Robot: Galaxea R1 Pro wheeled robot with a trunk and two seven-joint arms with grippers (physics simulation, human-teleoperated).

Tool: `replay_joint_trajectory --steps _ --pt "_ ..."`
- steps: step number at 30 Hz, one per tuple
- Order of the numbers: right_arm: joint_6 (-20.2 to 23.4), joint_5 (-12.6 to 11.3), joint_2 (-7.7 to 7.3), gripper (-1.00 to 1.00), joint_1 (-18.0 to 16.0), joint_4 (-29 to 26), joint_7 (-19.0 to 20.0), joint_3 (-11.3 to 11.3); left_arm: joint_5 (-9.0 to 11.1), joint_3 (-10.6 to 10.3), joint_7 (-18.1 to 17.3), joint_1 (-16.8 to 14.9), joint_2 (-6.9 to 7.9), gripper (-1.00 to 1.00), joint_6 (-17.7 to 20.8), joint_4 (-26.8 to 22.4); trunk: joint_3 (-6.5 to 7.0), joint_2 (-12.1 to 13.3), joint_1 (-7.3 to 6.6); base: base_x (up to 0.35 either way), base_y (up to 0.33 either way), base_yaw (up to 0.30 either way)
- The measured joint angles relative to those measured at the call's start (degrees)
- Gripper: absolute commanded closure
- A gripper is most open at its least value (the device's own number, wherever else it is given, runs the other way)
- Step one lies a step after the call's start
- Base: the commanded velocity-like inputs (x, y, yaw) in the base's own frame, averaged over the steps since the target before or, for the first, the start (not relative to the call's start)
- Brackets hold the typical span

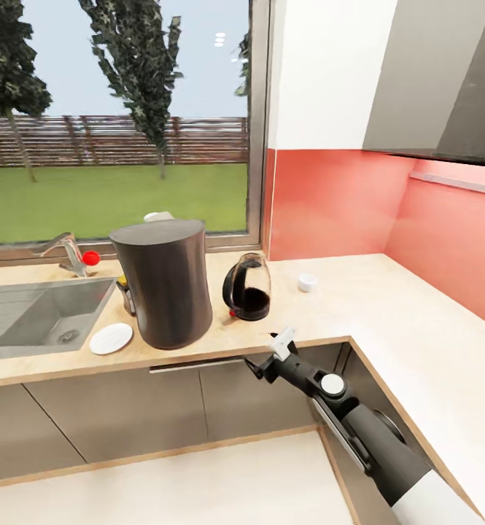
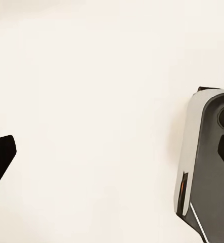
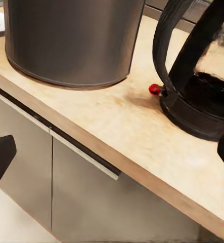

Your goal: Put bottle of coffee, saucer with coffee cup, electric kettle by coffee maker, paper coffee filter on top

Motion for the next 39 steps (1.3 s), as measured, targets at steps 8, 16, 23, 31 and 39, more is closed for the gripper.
replay_joint_trajectory --steps 8,16,23,31,39 --pt "0.0 0.0 0.00 -1.00 0.0 -0.1 -0.1 -0.2 0.0 0.0 -0.1 1.5 0.29 -1.00 0.9 2.5 0.41 0.0 0.00 0.000 0.000 -0.254" --pt "0.2 0.0 0.19 -1.00 0.0 -0.1 -0.3 -10.5 0.0 0.0 -0.1 4.3 0.41 -1.00 9.9 2.8 0.83 0.0 0.00 0.000 0.000 -0.254" --pt "7.4 0.1 1.12 -1.00 -1.0 0.6 -3.0 -28.3 -0.2 -0.3 -0.4 4.5 0.19 -1.00 17.1 2.8 1.03 0.0 0.00 0.000 0.000 -0.118" --pt "27.2 0.2 11.17 -1.00 -17.1 5.8 -24.9 -29.1 -0.3 -0.6 -0.4 4.5 0.07 -1.00 23.6 2.8 1.04 0.0 0.00 0.000 0.000 -0.003" --pt "30.8 0.0 13.40 -1.00 -38.9 37.4 -29.2 -29.2 -0.4 -0.6 -0.5 4.6 -0.08 -1.00 24.7 2.8 1.04 0.0 0.00 0.006 0.000 0.000"
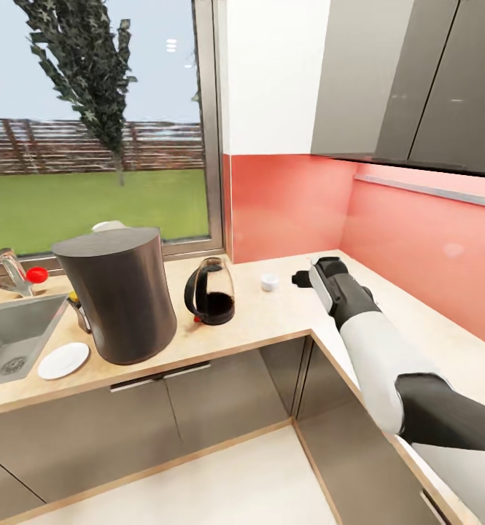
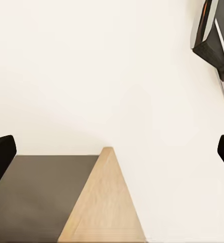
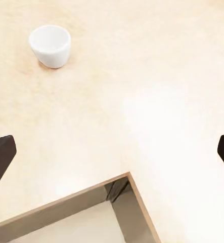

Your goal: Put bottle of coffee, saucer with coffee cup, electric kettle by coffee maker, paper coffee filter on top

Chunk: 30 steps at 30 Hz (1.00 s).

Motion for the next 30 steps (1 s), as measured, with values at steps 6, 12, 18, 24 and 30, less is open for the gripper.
replay_joint_trajectory --steps 6,12,18,24,30 --pt "0.2 0.1 0.16 -1.00 -1.8 1.3 -0.1 -0.1 0.0 0.0 0.1 0.0 0.14 -1.00 6.9 0.1 -0.01 0.0 -0.02 0.189 0.000 0.000" --pt "0.2 0.1 0.02 -1.00 -1.9 1.5 0.0 -0.6 0.0 0.0 0.2 0.0 0.23 -1.00 8.7 0.1 -0.01 0.0 -0.03 0.311 0.000 0.000" --pt "0.2 0.1 0.16 -1.00 -1.9 1.6 0.0 -0.8 0.0 0.0 0.1 -0.1 -0.10 -1.00 9.0 0.1 -0.01 0.0 -0.03 0.324 0.020 0.000" --pt "0.2 0.1 0.15 -1.00 -1.8 1.7 0.0 -0.8 0.0 0.0 0.2 -0.1 -0.19 -1.00 9.0 0.1 -0.01 0.0 -0.03 0.307 0.159 0.000" --pt "0.2 0.1 0.13 -1.00 -1.7 1.7 0.0 -0.8 0.0 0.0 0.2 -0.1 -0.21 -1.00 8.9 0.1 -0.01 0.0 0.00 0.172 0.131 0.000"
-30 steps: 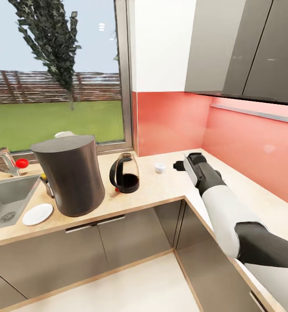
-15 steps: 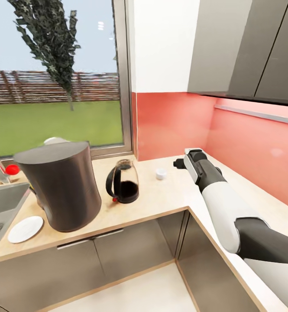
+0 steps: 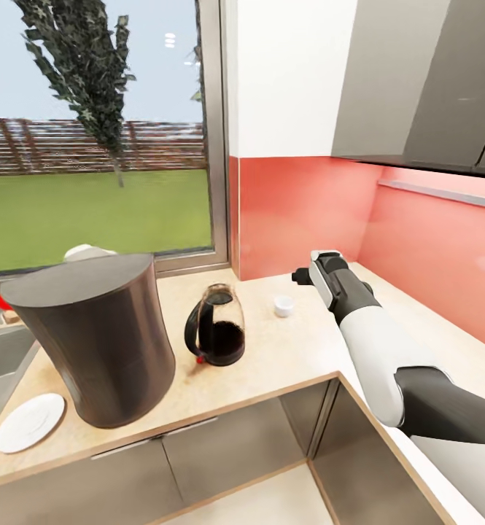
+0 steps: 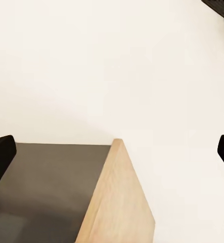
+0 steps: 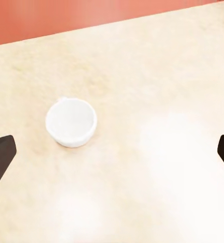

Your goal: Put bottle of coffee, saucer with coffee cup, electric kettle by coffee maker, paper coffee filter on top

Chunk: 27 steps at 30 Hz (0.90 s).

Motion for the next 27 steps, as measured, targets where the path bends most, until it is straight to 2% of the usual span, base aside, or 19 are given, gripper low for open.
replay_joint_trajectory --steps 7,14,27 --pt "-0.1 -0.1 -0.02 -1.00 0.0 4.4 0.1 0.0 0.0 0.0 0.0 0.0 0.00 -1.00 0.0 0.0 -0.07 0.0 0.01 0.008 0.006 0.000" --pt "-0.1 -0.1 -0.05 -1.00 0.0 5.4 0.1 0.0 0.0 0.0 0.0 0.0 0.00 -1.00 0.1 0.0 -0.57 0.0 -0.01 0.119 0.011 0.000" --pt "-0.1 0.0 -0.05 -1.00 0.0 7.9 0.2 0.0 0.0 0.0 0.0 0.0 0.00 -1.00 0.1 0.0 -0.64 0.0 -0.01 0.109 0.010 0.000"
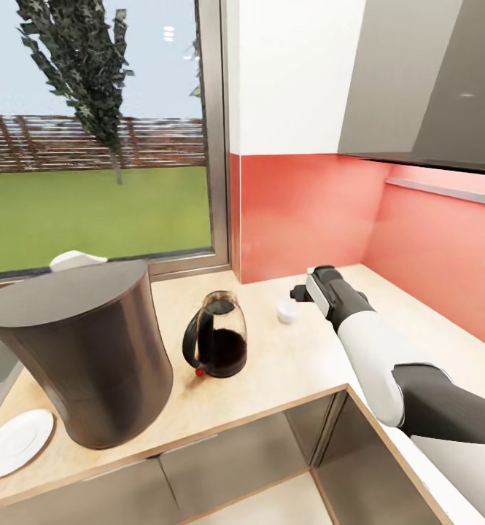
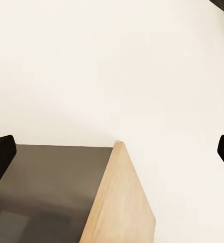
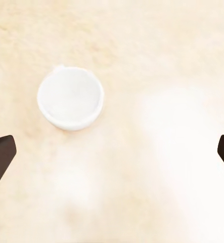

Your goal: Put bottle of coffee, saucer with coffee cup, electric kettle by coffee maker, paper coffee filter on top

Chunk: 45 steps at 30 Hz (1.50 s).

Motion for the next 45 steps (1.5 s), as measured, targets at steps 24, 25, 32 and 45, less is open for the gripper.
replay_joint_trajectory --steps 24,25,32,45 --pt "-0.1 -0.1 0.00 -1.00 0.0 4.2 0.1 0.0 0.0 0.0 0.0 0.0 0.00 -1.00 -0.1 0.0 0.00 0.0 0.01 0.087 0.000 0.000" --pt "-0.1 -0.1 0.00 -1.00 0.0 4.2 0.1 0.0 0.0 0.0 0.0 0.0 0.00 -1.00 -0.1 0.0 0.00 0.0 0.02 0.048 0.000 0.000" --pt "-0.1 0.0 0.00 -1.00 0.0 4.3 0.1 0.0 0.0 0.0 0.0 0.0 -0.05 -1.00 -0.1 0.0 0.00 0.0 0.02 0.031 0.000 0.000" --pt "-0.2 0.0 -0.08 -1.00 0.1 4.6 0.1 0.0 0.0 0.0 0.0 0.0 -0.09 -1.00 0.0 0.0 0.00 0.0 0.01 0.193 0.000 0.000"
